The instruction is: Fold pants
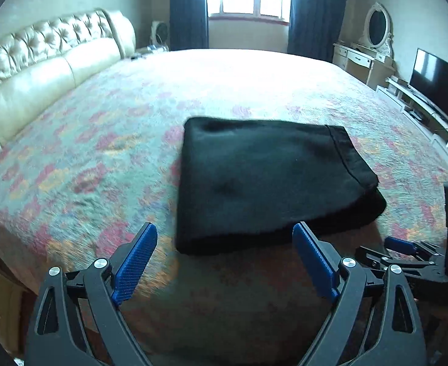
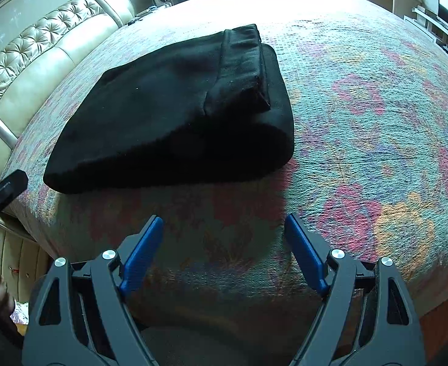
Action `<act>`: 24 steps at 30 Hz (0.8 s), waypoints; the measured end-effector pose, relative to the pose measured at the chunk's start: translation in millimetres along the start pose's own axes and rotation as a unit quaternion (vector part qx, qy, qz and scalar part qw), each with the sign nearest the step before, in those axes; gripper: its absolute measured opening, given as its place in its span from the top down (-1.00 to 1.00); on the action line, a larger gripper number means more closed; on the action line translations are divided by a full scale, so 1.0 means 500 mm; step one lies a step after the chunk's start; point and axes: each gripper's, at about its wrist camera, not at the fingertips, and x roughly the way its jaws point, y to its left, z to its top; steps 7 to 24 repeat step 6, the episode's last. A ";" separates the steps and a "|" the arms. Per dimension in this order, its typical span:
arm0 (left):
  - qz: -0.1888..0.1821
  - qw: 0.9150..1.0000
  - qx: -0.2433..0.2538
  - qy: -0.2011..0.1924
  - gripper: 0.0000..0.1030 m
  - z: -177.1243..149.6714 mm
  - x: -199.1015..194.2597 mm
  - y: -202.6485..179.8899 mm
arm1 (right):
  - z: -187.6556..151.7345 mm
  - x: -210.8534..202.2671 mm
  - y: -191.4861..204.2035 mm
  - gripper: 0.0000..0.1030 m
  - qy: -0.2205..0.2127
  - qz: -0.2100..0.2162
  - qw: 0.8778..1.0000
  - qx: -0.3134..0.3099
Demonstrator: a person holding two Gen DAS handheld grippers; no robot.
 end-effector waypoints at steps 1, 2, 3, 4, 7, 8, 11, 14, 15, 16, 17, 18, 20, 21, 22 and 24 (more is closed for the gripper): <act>0.014 1.000 0.001 -0.011 -0.73 0.000 -0.006 -0.002 | -0.001 -0.001 0.002 -0.58 0.000 0.000 1.000 -0.001; 0.014 1.000 0.001 -0.013 -0.73 0.003 -0.008 0.002 | -0.002 -0.001 0.004 -0.58 0.000 0.000 1.000 -0.002; 0.013 1.000 -0.001 -0.009 -0.73 0.004 -0.006 0.004 | -0.002 0.000 0.004 -0.58 0.000 0.000 1.000 -0.002; 0.012 1.000 -0.003 -0.001 -0.73 0.004 -0.001 0.005 | -0.004 0.000 0.005 -0.58 0.000 0.000 1.000 -0.002; 0.013 1.000 -0.013 0.016 -0.73 0.001 0.012 0.010 | -0.005 0.000 0.005 -0.58 0.000 0.001 1.000 -0.001; 0.013 1.000 -0.013 0.016 -0.73 0.001 0.012 0.010 | -0.005 0.000 0.005 -0.58 0.000 0.001 1.000 -0.001; 0.013 1.000 -0.013 0.016 -0.73 0.001 0.012 0.010 | -0.005 0.000 0.005 -0.58 0.000 0.001 1.000 -0.001; 0.013 1.000 -0.013 0.016 -0.73 0.001 0.012 0.010 | -0.005 0.000 0.005 -0.58 0.000 0.001 1.000 -0.001; 0.013 1.000 -0.013 0.016 -0.73 0.001 0.012 0.010 | -0.005 0.000 0.005 -0.58 0.000 0.001 1.000 -0.001; 0.013 1.000 -0.013 0.016 -0.73 0.001 0.012 0.010 | -0.005 0.000 0.005 -0.58 0.000 0.001 1.000 -0.001; 0.013 1.000 -0.013 0.016 -0.73 0.001 0.012 0.010 | -0.005 0.000 0.005 -0.58 0.000 0.001 1.000 -0.001; 0.013 1.000 -0.013 0.016 -0.73 0.001 0.012 0.010 | -0.005 0.000 0.005 -0.58 0.000 0.001 1.000 -0.001; 0.013 1.000 -0.013 0.016 -0.73 0.001 0.012 0.010 | -0.005 0.000 0.005 -0.58 0.000 0.001 1.000 -0.001; 0.013 1.000 -0.013 0.016 -0.73 0.001 0.012 0.010 | -0.005 0.000 0.005 -0.58 0.000 0.001 1.000 -0.001; 0.013 1.000 -0.013 0.016 -0.73 0.001 0.012 0.010 | -0.005 0.000 0.005 -0.58 0.000 0.001 1.000 -0.001; 0.013 1.000 -0.013 0.016 -0.73 0.001 0.012 0.010 | -0.005 0.000 0.005 -0.58 0.000 0.001 1.000 -0.001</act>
